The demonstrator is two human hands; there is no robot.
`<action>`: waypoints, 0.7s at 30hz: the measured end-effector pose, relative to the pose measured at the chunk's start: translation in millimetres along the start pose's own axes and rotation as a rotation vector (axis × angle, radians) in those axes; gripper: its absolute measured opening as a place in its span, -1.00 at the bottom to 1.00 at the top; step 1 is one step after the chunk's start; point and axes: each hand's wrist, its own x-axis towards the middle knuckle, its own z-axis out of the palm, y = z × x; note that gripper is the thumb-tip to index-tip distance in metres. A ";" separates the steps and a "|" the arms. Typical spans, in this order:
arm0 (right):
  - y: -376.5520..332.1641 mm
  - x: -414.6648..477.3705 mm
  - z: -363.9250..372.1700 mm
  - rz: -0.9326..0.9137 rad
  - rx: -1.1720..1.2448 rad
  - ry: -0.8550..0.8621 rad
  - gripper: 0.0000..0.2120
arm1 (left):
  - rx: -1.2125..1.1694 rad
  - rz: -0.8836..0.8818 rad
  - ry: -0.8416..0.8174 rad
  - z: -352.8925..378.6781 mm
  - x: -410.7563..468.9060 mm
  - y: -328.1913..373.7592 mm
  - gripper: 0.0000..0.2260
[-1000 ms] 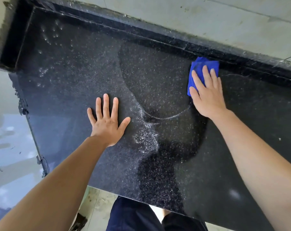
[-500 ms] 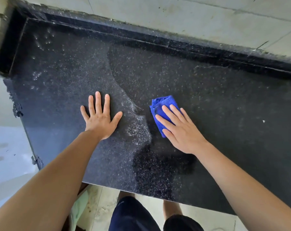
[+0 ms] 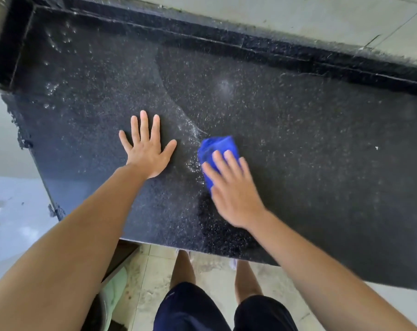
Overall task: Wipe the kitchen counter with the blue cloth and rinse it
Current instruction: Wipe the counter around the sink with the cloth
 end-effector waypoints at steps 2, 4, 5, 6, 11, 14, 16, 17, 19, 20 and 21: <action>-25.9 -16.1 9.2 -0.182 0.024 -0.060 -0.45 | -0.094 0.027 0.054 -2.0 -7.6 -7.0 -0.34; -17.2 -15.6 9.3 -0.315 0.008 -0.080 -0.47 | -0.102 0.026 0.132 0.3 -19.3 -18.1 -0.38; -4.6 -11.2 8.2 -0.341 -0.013 -0.072 -0.47 | -0.084 0.012 0.155 2.3 -27.4 -24.7 -0.39; 10.5 -5.3 6.6 -0.312 -0.029 -0.058 -0.47 | -0.064 -0.006 0.166 5.0 -36.6 -32.0 -0.39; 77.9 47.2 -17.7 0.209 0.063 0.013 -0.42 | -0.002 -0.027 0.159 20.4 -83.4 -68.7 -0.36; 48.4 80.9 -29.6 0.422 0.141 0.061 -0.38 | 0.029 -0.020 0.146 30.2 -96.9 -81.3 -0.37; 4.7 83.7 -25.9 0.310 0.060 0.096 -0.38 | 0.029 -0.028 0.134 34.1 -99.4 -84.7 -0.35; -17.4 78.8 -20.3 0.176 0.019 0.067 -0.39 | 0.033 -0.028 0.128 35.1 -99.6 -85.2 -0.34; -43.1 64.1 -9.3 -0.088 -0.010 -0.019 -0.40 | 0.046 -0.022 0.117 35.8 -98.0 -85.0 -0.34; -42.7 60.8 -7.3 -0.169 -0.014 -0.052 -0.41 | 0.044 -0.018 0.108 35.5 -96.9 -84.7 -0.35; -35.1 60.3 -8.2 -0.233 -0.033 -0.078 -0.42 | 0.034 -0.016 0.101 35.5 -96.2 -84.3 -0.36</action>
